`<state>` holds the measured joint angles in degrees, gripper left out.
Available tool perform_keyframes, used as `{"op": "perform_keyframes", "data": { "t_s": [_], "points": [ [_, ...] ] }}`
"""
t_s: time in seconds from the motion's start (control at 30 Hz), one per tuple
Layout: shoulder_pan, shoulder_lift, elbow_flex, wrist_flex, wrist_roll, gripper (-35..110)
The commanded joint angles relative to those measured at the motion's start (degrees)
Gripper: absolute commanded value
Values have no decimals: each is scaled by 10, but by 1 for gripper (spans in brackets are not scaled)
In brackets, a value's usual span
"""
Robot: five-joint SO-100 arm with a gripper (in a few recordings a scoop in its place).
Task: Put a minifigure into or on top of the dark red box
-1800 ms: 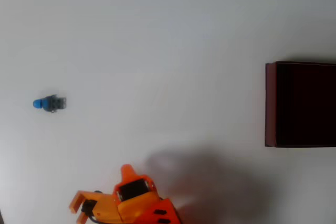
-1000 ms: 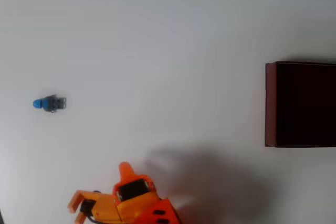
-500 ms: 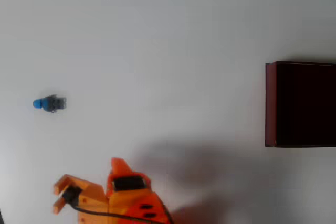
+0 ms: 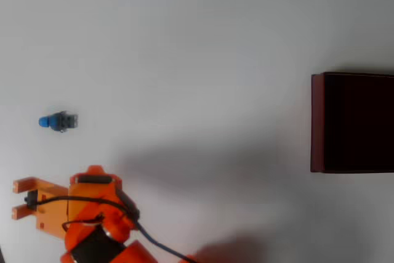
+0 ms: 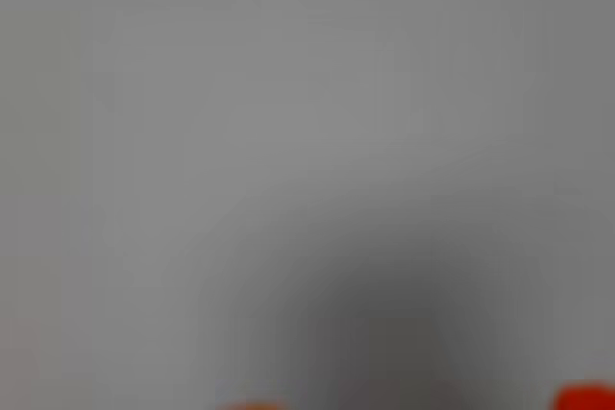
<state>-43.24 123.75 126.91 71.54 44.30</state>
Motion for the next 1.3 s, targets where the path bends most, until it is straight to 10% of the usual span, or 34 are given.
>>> {"op": "perform_keyframes", "data": {
  "t_s": [0.0,0.63,1.27],
  "points": [
    [-11,-7,-62,54,3,15],
    [-35,39,-50,134,40,15],
    [-58,-439,-311,70,18,17]
  ]
}}
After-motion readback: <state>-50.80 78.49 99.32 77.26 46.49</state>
